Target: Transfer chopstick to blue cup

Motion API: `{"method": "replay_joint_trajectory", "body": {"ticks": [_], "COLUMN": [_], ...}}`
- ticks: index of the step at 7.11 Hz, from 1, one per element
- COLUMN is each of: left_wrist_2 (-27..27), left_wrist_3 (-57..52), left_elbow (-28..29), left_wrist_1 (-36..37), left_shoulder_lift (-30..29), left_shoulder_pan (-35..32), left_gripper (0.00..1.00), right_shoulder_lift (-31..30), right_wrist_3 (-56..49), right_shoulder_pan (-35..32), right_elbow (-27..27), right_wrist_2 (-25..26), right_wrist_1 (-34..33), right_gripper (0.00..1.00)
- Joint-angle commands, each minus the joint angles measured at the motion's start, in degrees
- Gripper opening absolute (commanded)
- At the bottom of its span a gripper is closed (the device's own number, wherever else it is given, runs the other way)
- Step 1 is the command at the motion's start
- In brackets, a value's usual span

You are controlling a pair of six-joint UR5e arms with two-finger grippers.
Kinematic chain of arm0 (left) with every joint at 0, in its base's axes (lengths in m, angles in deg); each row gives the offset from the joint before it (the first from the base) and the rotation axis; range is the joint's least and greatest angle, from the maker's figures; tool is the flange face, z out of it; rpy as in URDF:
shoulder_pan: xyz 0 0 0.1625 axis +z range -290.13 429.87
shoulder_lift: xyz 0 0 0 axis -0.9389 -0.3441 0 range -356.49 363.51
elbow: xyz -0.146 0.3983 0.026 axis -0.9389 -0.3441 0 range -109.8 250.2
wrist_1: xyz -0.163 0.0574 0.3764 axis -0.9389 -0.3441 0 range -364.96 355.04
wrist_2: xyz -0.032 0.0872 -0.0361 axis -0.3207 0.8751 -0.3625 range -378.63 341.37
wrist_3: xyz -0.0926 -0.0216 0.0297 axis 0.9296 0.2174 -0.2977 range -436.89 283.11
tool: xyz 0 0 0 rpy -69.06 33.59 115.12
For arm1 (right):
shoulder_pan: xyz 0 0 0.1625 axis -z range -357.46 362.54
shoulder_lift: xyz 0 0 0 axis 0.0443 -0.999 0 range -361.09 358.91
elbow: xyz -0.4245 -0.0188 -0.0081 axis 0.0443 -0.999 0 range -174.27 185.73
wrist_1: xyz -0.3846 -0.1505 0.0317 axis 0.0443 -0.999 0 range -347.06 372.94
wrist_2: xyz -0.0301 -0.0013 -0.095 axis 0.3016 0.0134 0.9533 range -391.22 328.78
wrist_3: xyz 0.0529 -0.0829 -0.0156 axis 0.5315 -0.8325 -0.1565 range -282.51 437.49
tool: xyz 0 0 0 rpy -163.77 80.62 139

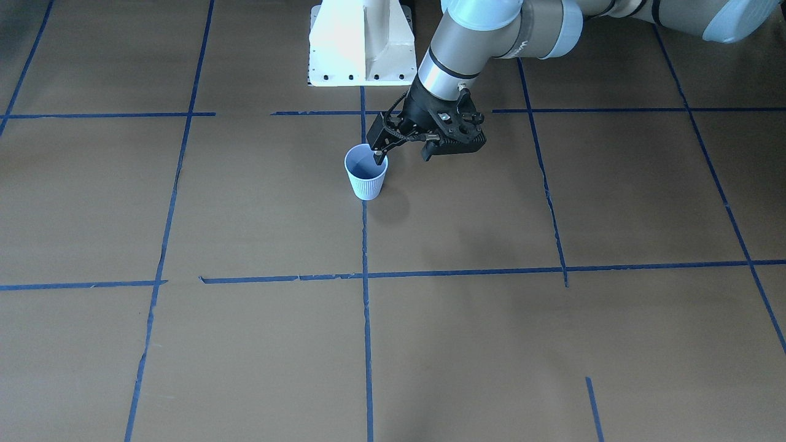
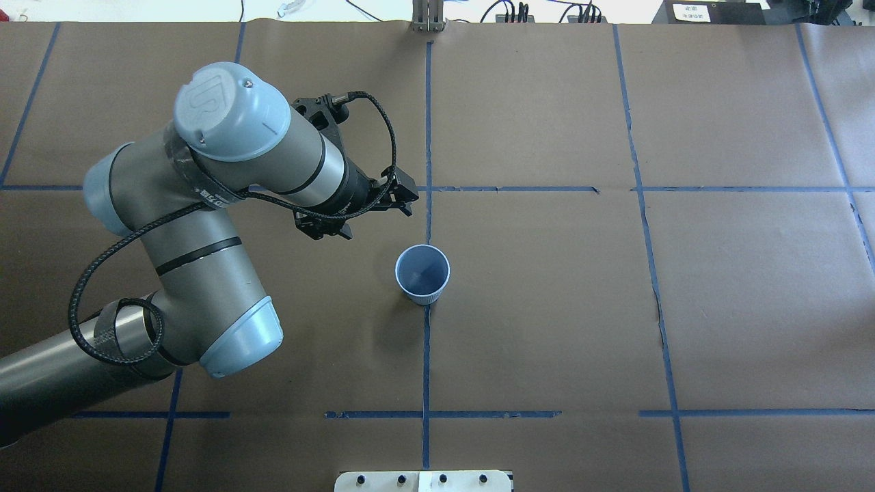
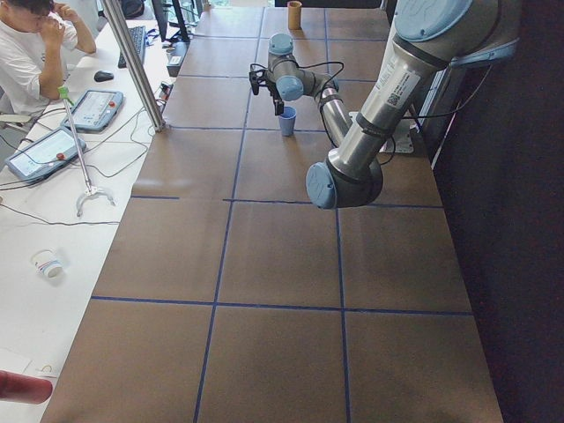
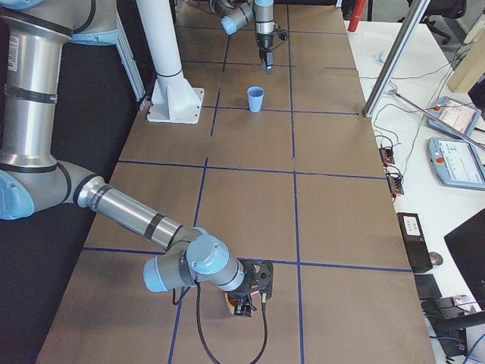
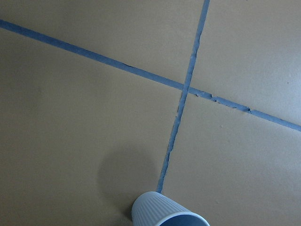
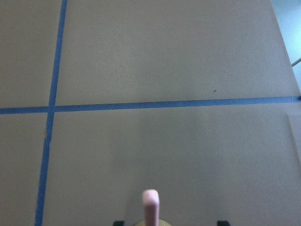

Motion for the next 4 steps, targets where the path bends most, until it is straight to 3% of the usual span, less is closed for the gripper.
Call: {"method": "replay_joint_trajectory", "body": {"ticks": [1, 2, 4], "left_wrist_2": [0.0, 0.0, 0.0], "left_wrist_3": [0.0, 0.0, -0.4], "left_elbow": [-0.2, -0.5, -0.6], "left_wrist_1": [0.0, -0.1, -0.2], "left_shoulder_lift": [0.1, 0.7, 1.1], "left_shoulder_pan": [-0.1, 0.0, -0.1], "left_gripper": [1.00, 1.00, 1.00], "right_shoulder_lift": [0.0, 0.1, -0.1], "right_wrist_3": [0.0, -0.2, -0.1], "right_shoulder_pan": [0.0, 0.0, 0.0], "right_elbow": [0.2, 0.6, 2.0], "right_wrist_2": [-0.1, -0.1, -0.4], "right_wrist_1": [0.2, 0.5, 3.3], "right_gripper": [0.17, 0.03, 0.00]}}
